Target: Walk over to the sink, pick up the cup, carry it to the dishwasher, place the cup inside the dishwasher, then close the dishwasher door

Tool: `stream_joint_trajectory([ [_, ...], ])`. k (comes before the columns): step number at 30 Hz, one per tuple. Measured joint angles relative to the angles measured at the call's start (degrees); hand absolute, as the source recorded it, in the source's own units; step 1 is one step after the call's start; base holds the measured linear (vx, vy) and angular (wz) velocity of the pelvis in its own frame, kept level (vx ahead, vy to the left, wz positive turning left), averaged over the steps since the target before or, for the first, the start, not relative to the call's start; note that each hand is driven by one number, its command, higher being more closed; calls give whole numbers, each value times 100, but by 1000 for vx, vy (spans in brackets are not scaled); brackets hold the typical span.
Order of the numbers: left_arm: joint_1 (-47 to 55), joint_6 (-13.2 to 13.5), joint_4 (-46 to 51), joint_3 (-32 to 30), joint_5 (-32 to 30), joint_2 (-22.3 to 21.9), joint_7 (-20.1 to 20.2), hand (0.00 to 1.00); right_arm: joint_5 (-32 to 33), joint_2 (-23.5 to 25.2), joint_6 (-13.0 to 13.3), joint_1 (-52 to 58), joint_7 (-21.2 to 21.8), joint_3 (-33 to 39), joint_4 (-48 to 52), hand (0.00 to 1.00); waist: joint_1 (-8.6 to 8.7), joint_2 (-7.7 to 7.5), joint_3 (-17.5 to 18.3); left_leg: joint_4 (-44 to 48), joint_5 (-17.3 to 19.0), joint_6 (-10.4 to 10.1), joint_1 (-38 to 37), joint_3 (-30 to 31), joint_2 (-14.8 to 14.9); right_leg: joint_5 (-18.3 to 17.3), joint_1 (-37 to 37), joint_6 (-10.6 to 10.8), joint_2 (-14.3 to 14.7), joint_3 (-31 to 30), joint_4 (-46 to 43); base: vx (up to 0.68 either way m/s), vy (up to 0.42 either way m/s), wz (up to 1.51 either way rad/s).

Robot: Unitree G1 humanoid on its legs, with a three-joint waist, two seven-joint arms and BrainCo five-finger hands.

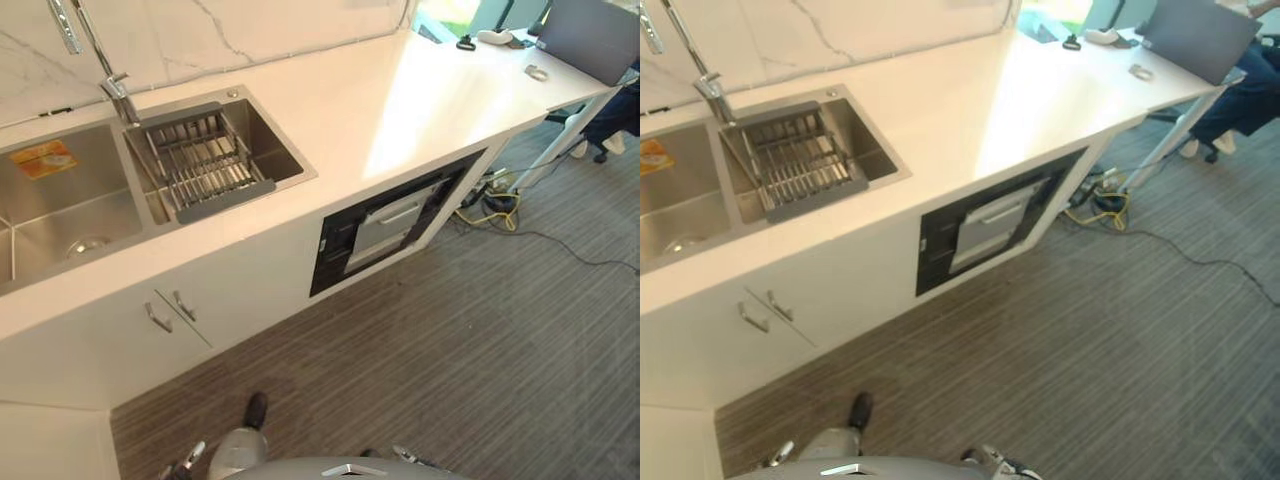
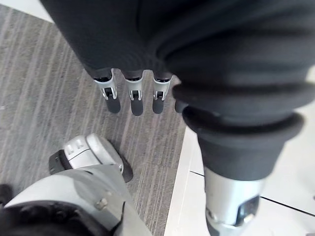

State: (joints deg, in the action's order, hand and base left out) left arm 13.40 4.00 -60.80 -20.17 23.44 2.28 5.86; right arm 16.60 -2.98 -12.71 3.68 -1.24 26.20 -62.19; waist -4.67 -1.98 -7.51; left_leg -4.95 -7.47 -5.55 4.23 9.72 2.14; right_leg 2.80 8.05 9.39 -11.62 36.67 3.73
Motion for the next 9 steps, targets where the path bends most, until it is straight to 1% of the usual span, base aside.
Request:
stream_joint_trajectory([
  [1, -50, -130, -70, 1, 5, 56, 147, 0, -10, -7, -163, -14, 140, -3, 2, 0, 4, -25, 16, 0, 37, 4, -60, -25, -10, 3, 46, -5, -10, -15, 10, 55, -2, -5],
  [2, -74, -240, -85, 0, 11, 83, 254, 0, -18, -17, -238, -21, 158, -7, 6, 0, 10, -34, 22, 0, 52, 9, -92, -34, -15, 12, 84, -18, -12, -21, 19, 59, -4, -6],
  [3, -152, -428, -122, 10, 9, 155, 471, 0, -30, -60, -445, -19, 229, -28, -5, 0, 15, -65, 39, 0, 73, 23, -149, -46, -21, 5, 131, -12, -13, -31, 50, 43, -6, -2],
  [4, -176, -471, -124, 14, 8, 170, 520, 0, -29, -68, -517, -20, 245, -31, -6, 0, 20, -78, 47, 0, 76, 28, -156, -50, -21, 0, 137, -11, -10, -40, 58, 61, -12, -2],
  [5, -247, -527, -153, 20, 12, 200, 597, 0, -12, -91, -655, -20, 272, -53, -6, 0, 31, -97, 57, 0, 78, 31, -161, -66, -18, -12, 160, -11, -5, -56, 68, 54, -10, 0],
  [9, -347, -572, -177, 53, 145, 244, 603, 0, -26, -107, -804, -29, 292, -140, -11, 0, 57, -144, 54, 0, 91, 25, -275, -211, -24, -29, 283, -17, -12, -57, 84, 21, -2, -1],
])
